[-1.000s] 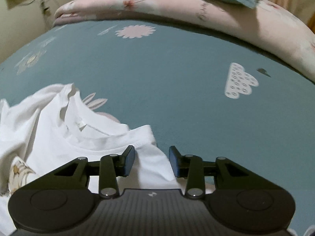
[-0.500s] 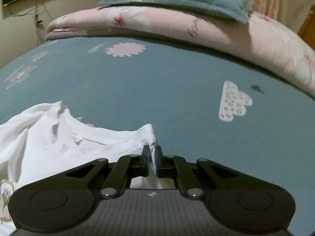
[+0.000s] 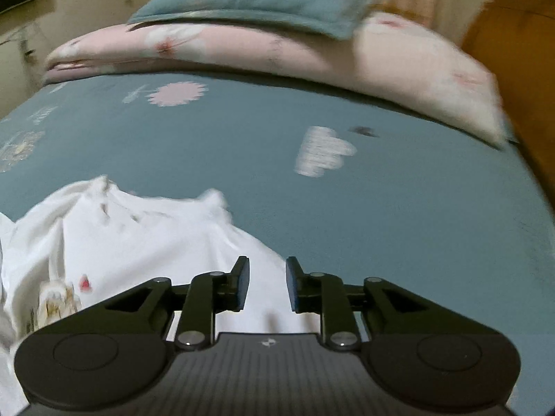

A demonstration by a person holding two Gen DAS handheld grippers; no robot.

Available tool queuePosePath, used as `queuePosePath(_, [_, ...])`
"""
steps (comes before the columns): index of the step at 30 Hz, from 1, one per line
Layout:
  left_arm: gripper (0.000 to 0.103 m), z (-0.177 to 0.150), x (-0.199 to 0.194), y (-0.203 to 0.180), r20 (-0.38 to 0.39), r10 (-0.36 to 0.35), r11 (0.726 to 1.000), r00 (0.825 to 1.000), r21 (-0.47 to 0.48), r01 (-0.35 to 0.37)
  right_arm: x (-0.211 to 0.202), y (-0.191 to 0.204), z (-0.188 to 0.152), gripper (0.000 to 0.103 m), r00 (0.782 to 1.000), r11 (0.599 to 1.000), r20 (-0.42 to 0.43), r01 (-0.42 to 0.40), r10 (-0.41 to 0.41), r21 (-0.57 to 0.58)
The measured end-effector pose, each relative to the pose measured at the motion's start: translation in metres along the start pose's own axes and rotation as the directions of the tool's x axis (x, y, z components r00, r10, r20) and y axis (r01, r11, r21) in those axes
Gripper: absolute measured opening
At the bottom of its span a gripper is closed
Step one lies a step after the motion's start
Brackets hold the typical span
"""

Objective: Fold clothes

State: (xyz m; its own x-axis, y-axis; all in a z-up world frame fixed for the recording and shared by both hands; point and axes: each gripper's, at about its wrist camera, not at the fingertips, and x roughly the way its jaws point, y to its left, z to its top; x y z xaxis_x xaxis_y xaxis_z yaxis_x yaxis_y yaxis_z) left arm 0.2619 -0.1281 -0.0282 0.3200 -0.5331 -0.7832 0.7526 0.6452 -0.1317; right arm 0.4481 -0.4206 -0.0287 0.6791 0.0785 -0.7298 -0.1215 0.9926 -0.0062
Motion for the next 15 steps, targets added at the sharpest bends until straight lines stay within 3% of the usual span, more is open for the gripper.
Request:
queuePosePath(4, [0.078,0.000,-0.004,-0.006,0.025,-0.014,1.000,1.000,0.017,0.014,-0.063,-0.051,-0.048,0.032,0.993,0.982,-0.026,0.122,-0.119,0.142])
queuePosePath(7, [0.078,0.000,-0.005,-0.007,0.041,-0.044,0.999,0.998,0.005,0.044,-0.099,-0.090,-0.096,0.032,0.980,0.936,-0.032,0.198,-0.197,0.291])
queuePosePath(11, [0.078,-0.001,0.002,-0.014,0.028,-0.047,0.999,0.999,0.019,0.047,-0.128,-0.134,-0.160,0.040,0.963,0.833,-0.040,0.253,-0.268,0.492])
queuePosePath(15, [0.078,-0.004,0.008,-0.018,0.013,-0.054,0.998,0.998,0.026,0.054,-0.131,-0.167,-0.214,0.047,0.961,0.706,-0.014,0.211,-0.275,0.675])
